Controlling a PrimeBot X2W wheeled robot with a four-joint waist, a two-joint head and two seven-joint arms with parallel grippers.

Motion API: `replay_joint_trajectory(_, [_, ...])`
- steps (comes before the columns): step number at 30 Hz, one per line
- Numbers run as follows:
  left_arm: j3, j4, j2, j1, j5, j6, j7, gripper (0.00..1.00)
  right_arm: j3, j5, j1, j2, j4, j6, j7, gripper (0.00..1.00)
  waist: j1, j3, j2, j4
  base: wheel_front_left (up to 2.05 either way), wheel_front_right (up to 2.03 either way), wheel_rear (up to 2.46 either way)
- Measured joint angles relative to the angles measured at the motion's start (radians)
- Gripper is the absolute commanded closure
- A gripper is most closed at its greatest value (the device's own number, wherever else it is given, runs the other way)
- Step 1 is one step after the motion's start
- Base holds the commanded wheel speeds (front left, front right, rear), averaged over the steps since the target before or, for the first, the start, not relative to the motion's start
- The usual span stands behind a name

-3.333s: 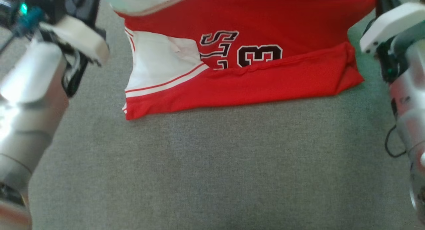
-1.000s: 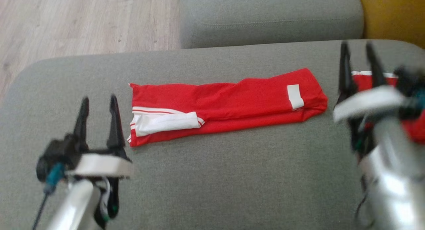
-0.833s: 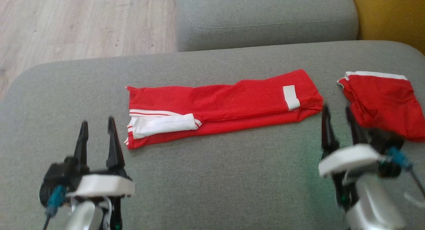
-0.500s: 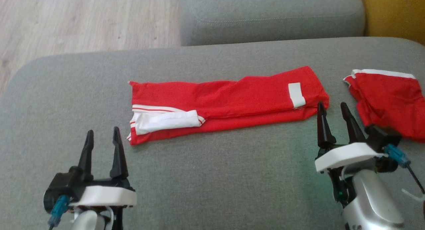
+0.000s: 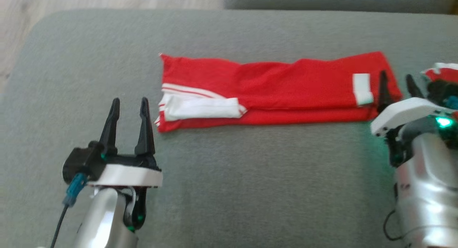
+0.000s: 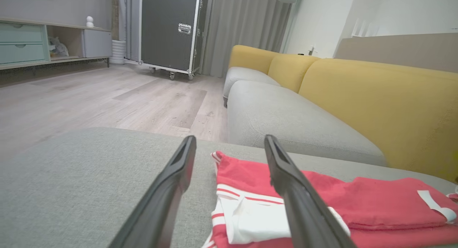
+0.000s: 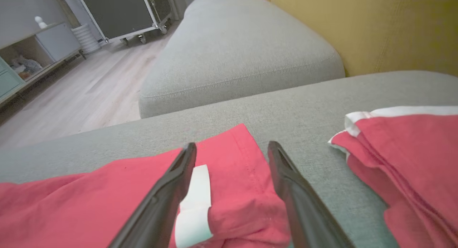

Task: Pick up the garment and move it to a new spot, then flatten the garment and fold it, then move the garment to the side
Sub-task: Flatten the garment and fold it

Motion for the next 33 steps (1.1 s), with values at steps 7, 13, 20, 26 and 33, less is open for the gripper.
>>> replay_joint_trajectory(7, [0.004, 0.015, -0.021, -0.021, 0.01, -0.021, 0.0, 0.0, -0.242, -0.206, -0.05, -0.013, 0.147, 0.0, 0.049, 0.0, 0.0, 0.047, 0.0, 0.072, 0.0, 0.0, 0.0])
replay_joint_trajectory(13, [0.016, 0.015, -0.024, -0.022, 0.019, -0.026, 0.0, 0.0, -0.335, -0.293, -0.101, -0.012, 0.209, 0.0, 0.049, 0.0, -0.0002, 0.056, 0.0, 0.084, 0.0, 0.0, 0.0])
replay_joint_trajectory(20, [0.038, 0.016, -0.028, -0.022, 0.036, -0.03, 0.0, 0.0, -0.331, -0.311, -0.132, -0.006, 0.293, 0.0, -0.026, 1.0, -0.0001, 0.039, 0.0, 0.062, 0.0, 0.0, 0.0])
replay_joint_trajectory(26, [0.047, 0.018, -0.029, -0.019, 0.036, -0.033, 0.0, 0.0, -0.326, -0.311, -0.128, -0.001, 0.317, 0.0, -0.107, 1.0, -0.0002, -0.001, 0.0, 0.032, 0.0, 0.0, 0.0])
replay_joint_trajectory(33, [0.049, 0.018, -0.03, 0.0, 0.045, -0.033, 0.0, 0.0, -0.318, -0.309, -0.085, -0.025, 0.302, 0.0, -0.14, 1.0, -0.0003, -0.044, 0.0, -0.002, 0.0, 0.0, 0.0])
